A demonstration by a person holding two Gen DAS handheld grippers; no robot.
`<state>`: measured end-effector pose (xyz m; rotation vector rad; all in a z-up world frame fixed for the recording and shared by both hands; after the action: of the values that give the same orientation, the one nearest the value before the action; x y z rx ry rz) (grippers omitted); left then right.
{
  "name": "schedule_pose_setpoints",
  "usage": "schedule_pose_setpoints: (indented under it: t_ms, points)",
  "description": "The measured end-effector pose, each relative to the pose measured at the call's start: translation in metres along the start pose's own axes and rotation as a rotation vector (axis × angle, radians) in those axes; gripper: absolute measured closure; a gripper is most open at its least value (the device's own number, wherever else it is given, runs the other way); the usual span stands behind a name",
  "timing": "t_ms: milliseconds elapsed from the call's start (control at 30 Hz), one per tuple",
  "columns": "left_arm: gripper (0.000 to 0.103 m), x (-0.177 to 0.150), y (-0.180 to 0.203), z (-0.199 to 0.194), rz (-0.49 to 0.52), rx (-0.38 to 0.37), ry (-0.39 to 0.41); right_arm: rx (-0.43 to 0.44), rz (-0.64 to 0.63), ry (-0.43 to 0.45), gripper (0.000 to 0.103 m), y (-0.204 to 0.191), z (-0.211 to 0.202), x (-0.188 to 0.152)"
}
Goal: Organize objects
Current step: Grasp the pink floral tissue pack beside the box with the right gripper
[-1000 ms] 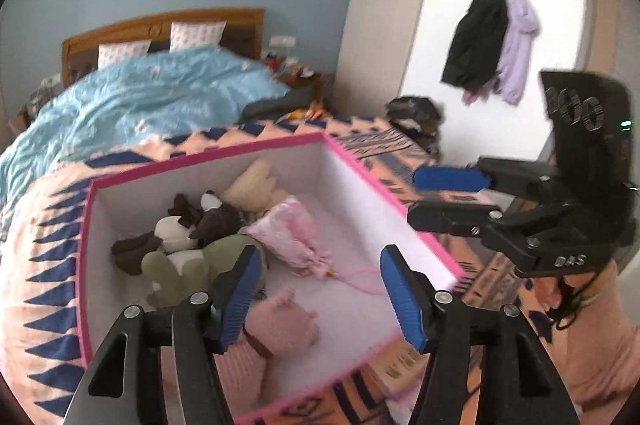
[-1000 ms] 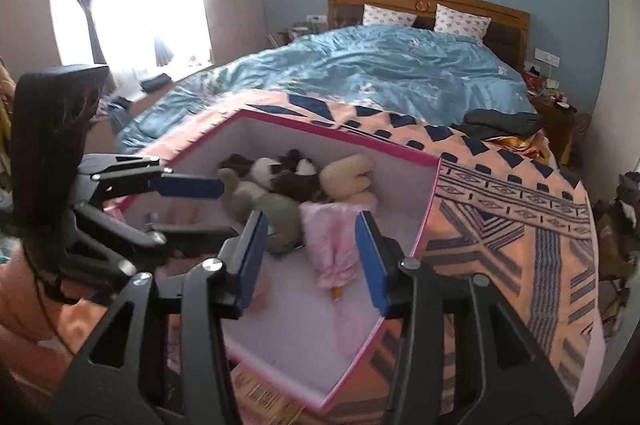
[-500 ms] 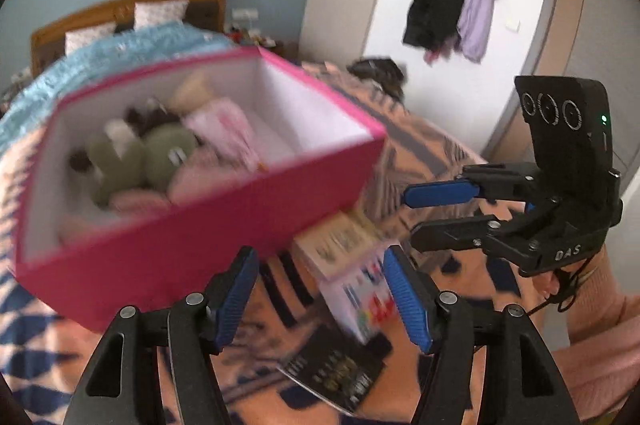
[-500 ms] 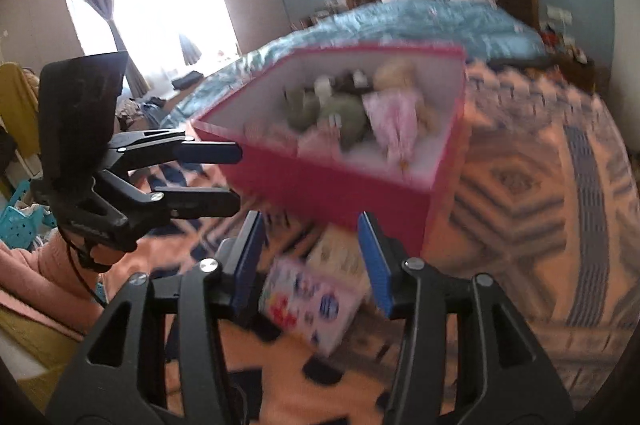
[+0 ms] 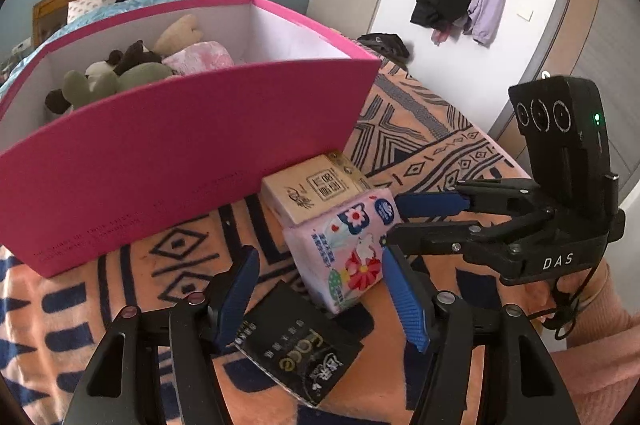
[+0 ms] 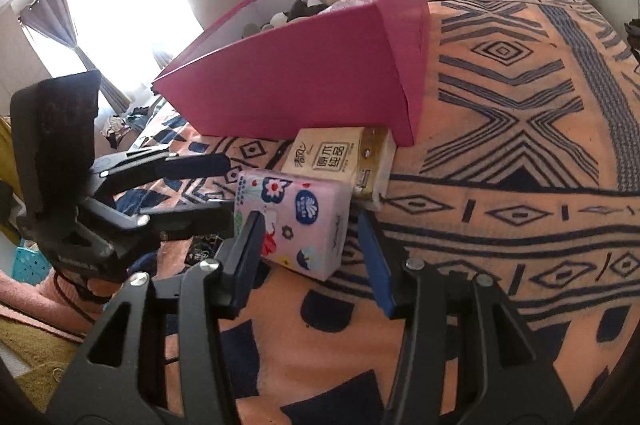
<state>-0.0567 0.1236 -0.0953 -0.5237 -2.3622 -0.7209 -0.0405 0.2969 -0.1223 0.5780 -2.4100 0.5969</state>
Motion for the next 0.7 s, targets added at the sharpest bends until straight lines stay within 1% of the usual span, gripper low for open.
schedule_pose_setpoints:
  t_ms: [200, 267, 300, 367, 433, 567, 700]
  points:
    - [0.039, -0.005, 0.007, 0.006, 0.001, -0.012, -0.015, -0.001, 0.000, 0.005, 0.052, -0.002, -0.001, -0.002]
    - [0.042, -0.006, 0.008, 0.007, -0.001, -0.019, -0.017, -0.002, -0.001, 0.008, 0.052, -0.003, -0.001, -0.003]
    - [0.046, -0.007, 0.007, 0.007, -0.003, -0.024, -0.020, -0.004, -0.002, 0.007, 0.052, -0.003, 0.000, -0.004]
    - [0.050, -0.008, 0.007, 0.008, -0.014, -0.035, -0.027, -0.008, -0.004, 0.004, 0.052, -0.003, 0.002, -0.003]
    - [0.055, -0.009, 0.006, 0.010, -0.021, -0.039, -0.033, -0.010, -0.004, 0.003, 0.053, -0.003, 0.003, -0.004]
    - [0.061, -0.012, 0.004, 0.012, -0.038, -0.058, -0.042, -0.012, -0.002, 0.007, 0.057, -0.003, 0.003, -0.004]
    - [0.065, -0.012, 0.004, 0.013, -0.054, -0.076, -0.042, -0.016, -0.003, 0.011, 0.058, -0.003, 0.004, -0.003]
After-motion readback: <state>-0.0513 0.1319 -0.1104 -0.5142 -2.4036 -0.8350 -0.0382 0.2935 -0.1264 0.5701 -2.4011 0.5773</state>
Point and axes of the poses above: each gripper's, at about its wrist camera, not at the fingertips, and z roughly the way its jaws point, y to its right, x to its top, the point moved 5 cm from there along z, roughly the way its jaws point, and after that the axes turned 11 degrees about -x, right-handed, at the moved point
